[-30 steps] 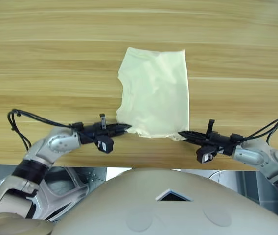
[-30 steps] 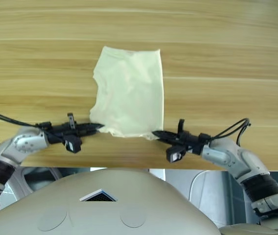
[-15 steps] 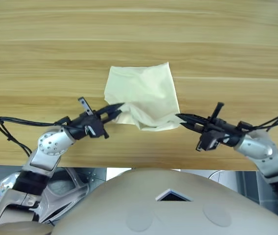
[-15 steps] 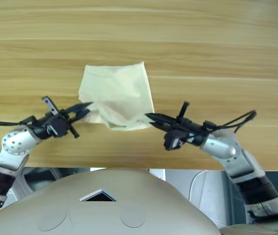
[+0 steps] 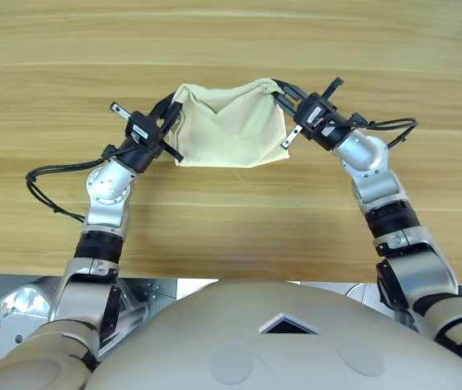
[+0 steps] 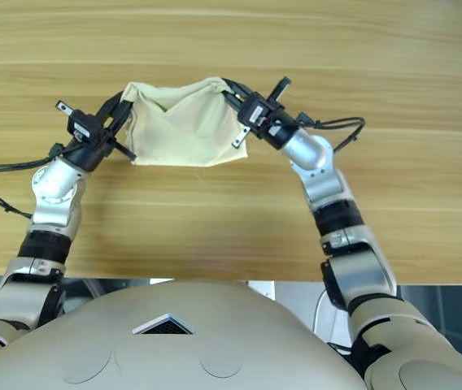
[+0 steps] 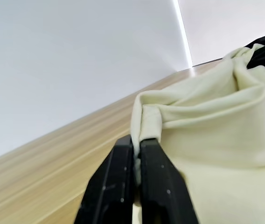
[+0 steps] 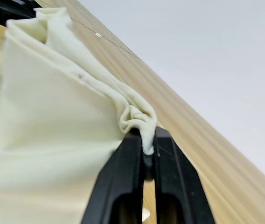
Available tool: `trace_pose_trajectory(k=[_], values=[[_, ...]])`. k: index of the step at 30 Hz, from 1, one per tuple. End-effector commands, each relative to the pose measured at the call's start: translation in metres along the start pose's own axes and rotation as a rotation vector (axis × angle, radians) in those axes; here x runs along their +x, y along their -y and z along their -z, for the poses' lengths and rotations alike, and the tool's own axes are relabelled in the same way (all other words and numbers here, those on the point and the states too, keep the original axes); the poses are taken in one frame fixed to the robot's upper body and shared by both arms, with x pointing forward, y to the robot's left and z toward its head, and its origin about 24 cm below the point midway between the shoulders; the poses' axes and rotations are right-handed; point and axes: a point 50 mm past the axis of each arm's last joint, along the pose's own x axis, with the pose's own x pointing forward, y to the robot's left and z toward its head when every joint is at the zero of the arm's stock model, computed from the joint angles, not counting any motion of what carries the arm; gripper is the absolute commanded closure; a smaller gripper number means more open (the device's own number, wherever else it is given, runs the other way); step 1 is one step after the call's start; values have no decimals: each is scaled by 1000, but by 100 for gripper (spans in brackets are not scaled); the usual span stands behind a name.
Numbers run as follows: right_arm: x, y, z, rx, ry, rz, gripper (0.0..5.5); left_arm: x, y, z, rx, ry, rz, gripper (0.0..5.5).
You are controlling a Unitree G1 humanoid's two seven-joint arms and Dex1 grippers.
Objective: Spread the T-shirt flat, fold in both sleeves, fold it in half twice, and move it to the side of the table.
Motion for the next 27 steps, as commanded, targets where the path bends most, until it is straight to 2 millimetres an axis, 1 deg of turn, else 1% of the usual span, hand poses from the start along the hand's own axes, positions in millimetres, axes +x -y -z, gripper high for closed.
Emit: trace_pose_trajectory(k=[1, 3, 4, 6, 8, 10, 11, 12, 13, 14, 16, 17, 19, 21, 23, 24, 25, 26, 27], values=[[17, 10, 14, -12, -80, 72, 490, 17, -4, 11, -3, -55, -12, 547], [20, 12, 22, -11, -124, 103, 448, 23, 1, 15, -22, -67, 11, 547], [20, 13, 26, -12, -149, 117, 420, 25, 4, 17, -41, -67, 23, 511], [19, 14, 32, -8, -183, 140, 374, 26, 5, 20, -76, -77, 25, 469], [20, 11, 35, -3, -201, 149, 337, 29, 1, 24, -103, -99, -16, 434], [23, 7, 37, -5, -220, 155, 311, 33, -6, 27, -132, -128, -85, 411], [23, 6, 38, -5, -227, 160, 283, 33, -9, 29, -142, -145, -117, 384], [23, 6, 39, -8, -237, 168, 260, 30, -17, 33, -153, -176, -186, 363], [22, 6, 41, -11, -246, 176, 249, 24, -26, 37, -164, -203, -264, 355], [20, 5, 42, -13, -252, 185, 215, 15, -36, 41, -174, -227, -360, 323], [11, 8, 47, -23, -275, 251, 175, -10, -57, 48, -181, -272, -565, 287], [8, 10, 49, -19, -278, 280, 155, -20, -63, 51, -185, -285, -632, 270], [7, 11, 47, -22, -264, 314, 150, -31, -65, 53, -198, -290, -712, 235], [9, 13, 46, -27, -271, 331, 150, -33, -62, 50, -200, -262, -747, 198], [6, 21, 54, -17, -357, 369, 150, -27, -54, 40, -187, -186, -732, 169], [3, 25, 59, -1, -406, 393, 150, -23, -50, 35, -183, -150, -721, 148], [-2, 30, 65, 13, -460, 429, 150, -20, -47, 29, -178, -111, -718, 140], [-6, 36, 68, 11, -494, 466, 150, -18, -46, 25, -182, -84, -729, 111], [-6, 40, 66, 3, -479, 500, 150, -18, -46, 24, -182, -73, -742, 106]])
